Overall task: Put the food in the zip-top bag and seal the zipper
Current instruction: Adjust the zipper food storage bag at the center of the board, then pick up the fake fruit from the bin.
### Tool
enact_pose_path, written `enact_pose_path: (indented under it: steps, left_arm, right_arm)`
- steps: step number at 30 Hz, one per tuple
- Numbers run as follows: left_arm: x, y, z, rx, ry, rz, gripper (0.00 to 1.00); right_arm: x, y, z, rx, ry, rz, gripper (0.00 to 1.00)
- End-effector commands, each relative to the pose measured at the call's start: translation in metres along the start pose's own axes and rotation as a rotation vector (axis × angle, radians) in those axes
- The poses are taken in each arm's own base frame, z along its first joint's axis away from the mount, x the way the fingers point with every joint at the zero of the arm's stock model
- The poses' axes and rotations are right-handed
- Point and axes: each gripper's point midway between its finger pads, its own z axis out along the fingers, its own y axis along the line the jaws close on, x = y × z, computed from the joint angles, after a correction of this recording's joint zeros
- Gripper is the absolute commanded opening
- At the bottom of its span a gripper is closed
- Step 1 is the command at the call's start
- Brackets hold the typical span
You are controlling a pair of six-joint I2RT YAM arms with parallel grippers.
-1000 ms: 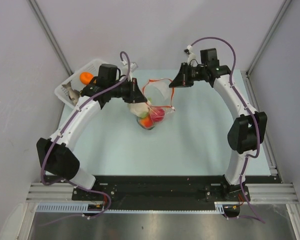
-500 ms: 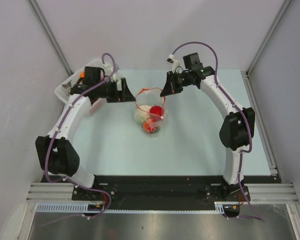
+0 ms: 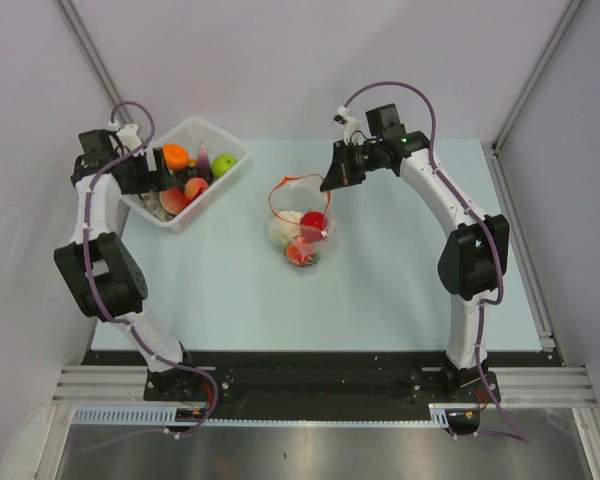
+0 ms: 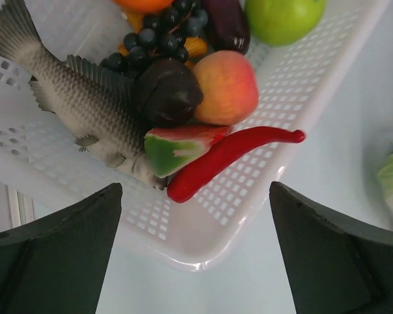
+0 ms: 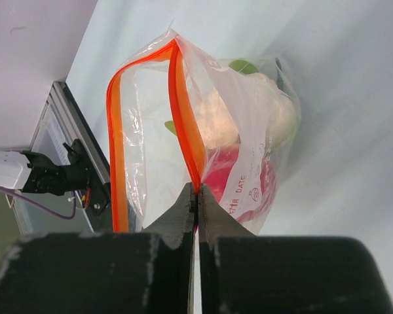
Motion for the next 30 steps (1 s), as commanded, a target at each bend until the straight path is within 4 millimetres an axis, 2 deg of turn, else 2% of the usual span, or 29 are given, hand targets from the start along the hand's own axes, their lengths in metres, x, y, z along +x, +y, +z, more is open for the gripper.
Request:
enact_pose_path:
  steps: [1,6,11,14,15,17,18,20,21,22,24,26,27,30]
  left_arm:
    - [0.0,0.011,0.01,0.023,0.012,0.227,0.96]
    - [0.0,0.023,0.039,0.029,-0.029,0.303,0.95]
    - [0.001,0.027,0.058,0.058,-0.059,0.361,0.91]
    - [0.007,0.021,0.061,0.104,-0.042,0.362,0.8]
    - [0.008,0.018,0.06,0.117,-0.042,0.361,0.71]
    - [0.009,0.011,0.054,0.146,-0.038,0.357,0.59]
    - [0.009,0.009,0.05,0.15,-0.041,0.358,0.48]
    - [0.007,0.002,0.037,0.163,-0.055,0.362,0.39]
    - [0.006,0.0,0.032,0.161,-0.059,0.369,0.31]
    - [0.009,0.0,0.028,0.151,-0.053,0.367,0.26]
    - [0.001,-0.002,0.013,0.12,-0.072,0.375,0.19]
    - [-0.007,-0.001,-0.003,0.076,-0.087,0.394,0.16]
    - [-0.01,-0.001,-0.007,0.063,-0.091,0.399,0.11]
    - [-0.022,-0.001,-0.028,0.011,-0.11,0.418,0.04]
  right_arm:
    - [-0.01,0.006,-0.003,-0.024,-0.018,-0.036,0.0]
    - [-0.007,0.006,0.001,-0.034,-0.007,-0.018,0.0]
    - [-0.004,0.005,0.002,-0.035,-0.001,-0.011,0.0]
    - [-0.004,0.004,0.001,-0.032,0.0,-0.013,0.0]
    - [-0.003,0.004,0.001,-0.032,0.001,-0.012,0.0]
    - [-0.003,0.004,0.001,-0.032,0.002,-0.014,0.0]
    - [-0.003,0.005,0.001,-0.033,0.002,-0.015,0.0]
    - [-0.003,0.004,-0.001,-0.03,-0.001,-0.02,0.0]
    - [-0.003,0.004,-0.001,-0.028,-0.001,-0.02,0.0]
    - [-0.003,0.004,-0.001,-0.028,-0.001,-0.02,0.0]
    - [-0.003,0.004,-0.001,-0.03,0.0,-0.015,0.0]
    - [-0.003,0.004,-0.001,-0.03,0.0,-0.015,0.0]
    - [-0.003,0.004,-0.001,-0.032,0.001,-0.014,0.0]
    - [-0.003,0.006,-0.001,-0.034,0.002,-0.013,0.0]
